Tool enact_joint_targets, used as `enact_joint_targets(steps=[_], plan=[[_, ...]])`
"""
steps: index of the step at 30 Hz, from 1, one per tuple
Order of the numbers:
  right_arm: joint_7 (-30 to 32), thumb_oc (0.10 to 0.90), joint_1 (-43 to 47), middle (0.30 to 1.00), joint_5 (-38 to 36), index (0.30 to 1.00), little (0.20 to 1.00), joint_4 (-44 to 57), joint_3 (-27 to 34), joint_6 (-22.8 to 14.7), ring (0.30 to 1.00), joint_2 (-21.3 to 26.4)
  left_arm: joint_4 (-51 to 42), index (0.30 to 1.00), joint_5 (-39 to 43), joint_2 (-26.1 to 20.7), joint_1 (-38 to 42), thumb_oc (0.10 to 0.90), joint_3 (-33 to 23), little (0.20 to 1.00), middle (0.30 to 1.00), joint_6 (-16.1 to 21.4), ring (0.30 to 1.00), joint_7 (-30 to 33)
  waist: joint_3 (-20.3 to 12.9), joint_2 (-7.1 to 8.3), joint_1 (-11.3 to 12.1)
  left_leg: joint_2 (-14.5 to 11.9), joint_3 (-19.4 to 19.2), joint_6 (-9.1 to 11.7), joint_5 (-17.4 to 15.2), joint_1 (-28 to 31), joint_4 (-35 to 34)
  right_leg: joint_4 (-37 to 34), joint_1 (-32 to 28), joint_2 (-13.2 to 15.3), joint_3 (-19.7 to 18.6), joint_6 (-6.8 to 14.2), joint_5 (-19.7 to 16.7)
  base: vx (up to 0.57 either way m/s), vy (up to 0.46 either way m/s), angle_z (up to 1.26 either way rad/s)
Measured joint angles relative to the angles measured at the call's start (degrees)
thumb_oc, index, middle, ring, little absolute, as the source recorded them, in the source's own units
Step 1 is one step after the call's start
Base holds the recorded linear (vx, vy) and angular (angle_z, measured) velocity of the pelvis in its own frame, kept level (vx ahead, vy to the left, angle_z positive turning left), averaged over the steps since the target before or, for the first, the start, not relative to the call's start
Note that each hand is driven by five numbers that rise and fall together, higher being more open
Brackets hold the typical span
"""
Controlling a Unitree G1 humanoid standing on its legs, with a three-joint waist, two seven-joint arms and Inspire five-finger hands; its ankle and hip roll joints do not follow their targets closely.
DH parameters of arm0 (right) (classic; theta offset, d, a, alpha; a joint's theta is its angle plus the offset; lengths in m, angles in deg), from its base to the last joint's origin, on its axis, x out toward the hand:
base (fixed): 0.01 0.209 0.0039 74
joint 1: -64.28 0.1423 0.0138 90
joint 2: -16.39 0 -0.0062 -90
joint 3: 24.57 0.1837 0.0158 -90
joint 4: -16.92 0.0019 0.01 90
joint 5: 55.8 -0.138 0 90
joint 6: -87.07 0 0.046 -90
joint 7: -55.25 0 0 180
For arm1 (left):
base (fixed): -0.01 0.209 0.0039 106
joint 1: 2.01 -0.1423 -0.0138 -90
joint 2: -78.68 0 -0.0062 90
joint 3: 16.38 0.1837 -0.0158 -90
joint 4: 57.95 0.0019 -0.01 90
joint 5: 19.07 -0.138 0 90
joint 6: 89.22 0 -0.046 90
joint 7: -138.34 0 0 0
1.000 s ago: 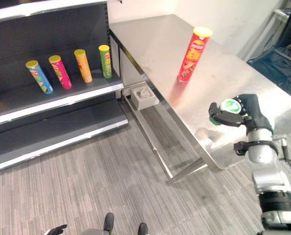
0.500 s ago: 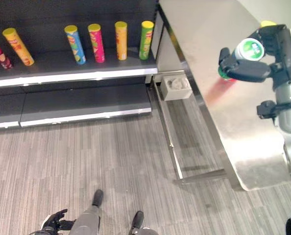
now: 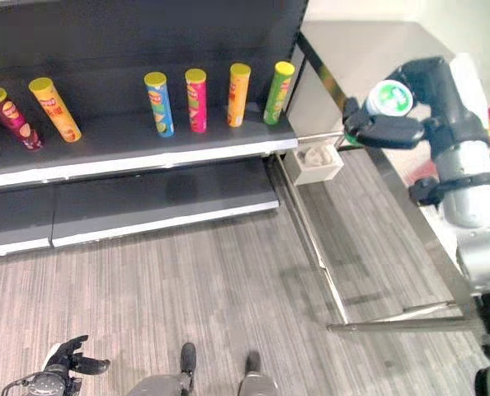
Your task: Put the goods on the table back onto the shelves and tidy them up.
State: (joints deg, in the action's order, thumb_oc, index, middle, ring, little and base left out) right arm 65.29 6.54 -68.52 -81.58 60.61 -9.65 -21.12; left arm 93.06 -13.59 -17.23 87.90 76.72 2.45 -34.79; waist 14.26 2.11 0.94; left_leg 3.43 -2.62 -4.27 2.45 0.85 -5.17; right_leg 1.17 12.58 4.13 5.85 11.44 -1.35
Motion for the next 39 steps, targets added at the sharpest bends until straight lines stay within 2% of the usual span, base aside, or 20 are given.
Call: enact_joint_targets(steps=[2,3,5,6,10,12,14,15,16,19,22,26,27,28,30,32,34,37,38,39], plan=[[0.09,0.4,0.91,0.3,-0.04,0.3,0.3,0.1,-0.71,-0.19,0.3,0.94,-0.43,0.9,-0.02,1.14,-1.13,0.8,0.08,0.9,0.9,-0.39,0.9,-0.43,-0.24,2.61,-0.43,2.44,0.25,0.33,-0.25,2.44,-0.06,-3.93,-0.1,0.61,1.75,-2.44,-4.27,0.12,-0.04,0.25],[0.13,0.4,5.15,0.3,-0.21,0.3,0.3,-0.58,-4.83,-0.32,0.3,1.1,-2.37,0.9,0.02,2.78,-4.1,0.8,0.68,0.9,0.9,-0.2,0.9,-0.36,-1.32,2.43,-0.21,2.08,0.6,0.54,-2.55,4.16,-0.24,-3.98,-1.54,0.76,3.39,-3.36,-7.27,0.09,-0.064,-0.06],[0.01,0.4,13.4,0.3,-1.26,0.3,0.3,-2.63,-13.58,-0.4,0.3,6.89,-2.86,0.9,-0.02,2.87,-4.73,0.8,3.18,0.9,0.9,-0.23,0.9,-0.59,-1.62,2.04,-0.1,1.14,0.97,1.72,-2.75,3.87,-0.02,-5.46,-2.0,-0.95,1.23,-4.18,-9.79,0.09,-0.114,0.11],[-0.17,0.4,14.38,0.3,-1.28,0.3,0.3,-2.88,-14.38,-0.63,0.3,9.28,-2.91,0.9,-0.02,2.94,-4.52,0.8,3.33,0.9,0.9,-0.11,0.9,-0.9,-1.97,2.64,-0.17,1.3,2.13,2.39,-2.63,4.22,0.01,-6.15,-2.44,-1.18,0.32,-6.2,-12.77,0.15,-0.168,0.41],[-0.34,0.4,17.47,0.3,-2.42,0.3,0.3,-4.54,-15.57,-1.11,0.3,9.6,-2.7,0.9,0.15,3.58,-4.02,0.8,2.88,0.9,0.9,-0.07,0.9,-1.19,-2.14,2.47,1.54,-2.11,5.01,5.95,-3.3,4.93,1.64,-6.48,-5.29,-3.94,3.02,-11.15,-10.04,0.15,-0.171,0.43],[-1.2,0.4,17.71,0.3,-3.65,0.3,0.3,-4.47,-15.54,-1.2,0.3,9.69,-2.98,0.9,0.19,4.5,-3.06,0.8,2.83,0.9,0.9,-0.05,0.9,-1.32,-1.69,3.28,1.82,-0.7,6.32,9.17,-5.56,-1.44,16.34,-6.49,-8.11,-2.42,5.02,-13.15,-8.19,0.06,-0.094,0.8],[-0.97,0.4,17.81,0.3,-4.6,0.3,0.3,-4.15,-15.1,-2.23,0.3,9.65,-3.18,0.9,1.02,4.99,-3.38,0.8,2.8,0.9,0.9,0.36,0.9,-1.21,-1.53,3.15,3.96,-0.78,6.27,10.15,-6.61,-5.49,25.69,-6.48,-9.76,-2.7,5.78,-16.43,-5.93,0.15,0.001,0.38],[-1.13,0.4,18.0,0.3,-4.73,0.3,0.3,-4.33,-15.1,-2.27,0.3,9.75,-3.31,0.9,1.34,4.92,-3.31,0.8,2.88,0.9,0.9,0.41,0.9,-1.27,-0.97,3.43,4.11,-1.39,5.51,10.69,-7.17,-7.06,28.36,-6.59,-10.43,-2.48,6.46,-16.16,-5.36,0.28,0.092,0.53],[-1.15,0.4,18.38,0.3,-5.74,0.3,0.3,-5.4,-15.1,-2.18,0.3,9.92,-4.03,0.9,1.49,4.77,-3.79,0.8,3.12,0.9,0.9,0.43,0.9,-1.48,-0.49,3.56,3.33,-4.88,2.48,11.15,-6.57,-7.92,19.01,-6.97,-11.3,-2.73,8.52,-15.79,-3.89,0.26,0.096,0.49],[-1.12,0.4,20.33,0.3,-6.69,0.3,0.3,-6.5,-15.11,-2.19,0.3,9.9,-2.98,0.9,1.77,4.75,-3.46,0.8,3.14,0.9,0.9,0.43,0.9,-1.46,0.36,2.05,4.02,-9.16,2.66,15.69,-0.17,-9.54,0.39,-6.97,-11.91,-3.81,8.35,-15.72,-2.48,0.24,0.078,0.12],[-1.13,0.4,20.6,0.3,-6.88,0.3,0.3,-7.62,-15.52,-2.16,0.3,9.91,-2.96,0.9,1.7,4.74,-3.95,0.8,3.45,0.9,0.9,0.4,0.9,-1.6,0.82,-0.13,4.1,-11.37,-0.77,15.52,2.75,-14.77,-0.56,-6.97,-14.35,-4.57,8.1,-15.19,-0.58,0.26,0.156,-0.11],[-1.03,0.4,23.16,0.3,-6.87,0.3,0.3,-8.49,-16.14,-1.61,0.3,9.74,-3.25,0.9,1.26,4.83,-6.66,0.8,3.6,0.9,0.9,0.37,0.9,-2.52,-0.62,-2.8,4.47,-8.45,1.44,11.36,5.38,-11.58,-0.56,-6.5,-17.9,-4.85,4.46,-12.62,0.93,0.2,0.232,-0.64],[-0.93,0.4,25.98,0.3,-6.87,0.3,0.3,-8.57,-17.19,-1.43,0.3,9.58,-3.57,0.9,1.23,5.02,-8.32,0.8,3.8,0.9,0.9,0.45,0.9,-2.63,-2.11,-5.15,4.48,-7.12,2.75,7.75,8.34,-8.54,-0.54,-6.49,-18.66,-5.2,2.08,-11.3,1.81,0.24,0.394,-0.86],[-0.6,0.4,29.53,0.3,-6.91,0.3,0.3,-8.49,-20.17,-1.3,0.3,9.11,-3.27,0.9,1.18,3.79,-7.97,0.8,3.61,0.9,0.9,0.49,0.9,-2.44,-2.33,-4.09,2.89,-3.94,2.22,4.6,9.22,-7.57,-0.18,-6.49,-19.17,-1.79,1.38,-8.54,2.09,0.21,0.351,-0.77],[-0.51,0.4,33.12,0.3,-6.83,0.3,0.3,-8.24,-23.39,-1.3,0.3,9.04,-2.93,0.9,1.15,3.14,-5.34,0.8,3.31,0.9,0.9,0.76,0.9,-2.18,-2.31,-4.05,2.97,-0.91,0.78,3.0,8.08,-5.89,-0.17,-5.13,-19.67,1.71,0.43,-6.92,2.67,0.11,0.193,-0.28],[-0.62,0.4,33.18,0.3,-6.8,0.3,0.3,-7.48,-24.36,-1.31,0.3,9.03,-3.06,0.9,1.14,1.64,-3.17,0.8,3.18,0.9,0.9,1.1,0.9,-1.97,-2.3,-3.84,3.24,-0.07,0.72,3.0,8.05,-5.16,-0.15,-2.66,-18.89,2.76,0.22,-5.53,2.35,0.02,0.045,-0.16],[-0.9,0.4,33.59,0.3,-6.81,0.3,0.3,-6.22,-25.19,-1.53,0.3,9.03,-3.13,0.9,1.13,-0.14,-1.03,0.8,3.1,0.9,0.9,1.06,0.9,-1.33,-2.22,-3.74,4.02,-0.94,1.77,1.83,7.19,-4.81,-0.12,2.82,-14.66,2.72,0.03,-1.12,5.14,0.01,0.033,-0.21],[-0.97,0.4,34.54,0.3,-7.67,0.3,0.3,-5.08,-25.3,-2.48,0.3,9.03,-2.67,0.9,1.12,-0.92,1.77,0.8,3.02,0.9,0.9,0.88,0.9,-1.18,-1.8,-1.96,2.46,0.29,3.54,1.71,5.56,-3.96,-0.16,-7.06,-13.06,1.85,-3.92,-1.02,2.24,0.02,0.015,0.34],[-1.1,0.4,34.39,0.3,-7.94,0.3,0.3,-4.67,-25.32,-2.48,0.3,8.96,-2.76,0.9,1.11,-0.91,1.85,0.8,2.56,0.9,0.9,1.15,0.9,-1.14,-1.61,-0.83,2.11,0.93,3.51,1.85,5.06,-3.21,-0.17,-7.05,-13.48,2.08,-4.17,-4.17,-1.73,0.03,-0.009,0.27],[-1.09,0.4,34.5,0.3,-8.29,0.3,0.3,-4.26,-25.32,-2.73,0.3,8.27,-3.19,0.9,1.11,-0.64,1.31,0.8,2.65,0.9,0.9,1.17,0.9,-1.25,-1.7,-0.45,3.13,0.41,2.71,2.79,4.39,-2.52,-0.19,-7.07,-13.73,1.67,-4.38,-4.28,-2.14,0.02,-0.023,-0.03]])
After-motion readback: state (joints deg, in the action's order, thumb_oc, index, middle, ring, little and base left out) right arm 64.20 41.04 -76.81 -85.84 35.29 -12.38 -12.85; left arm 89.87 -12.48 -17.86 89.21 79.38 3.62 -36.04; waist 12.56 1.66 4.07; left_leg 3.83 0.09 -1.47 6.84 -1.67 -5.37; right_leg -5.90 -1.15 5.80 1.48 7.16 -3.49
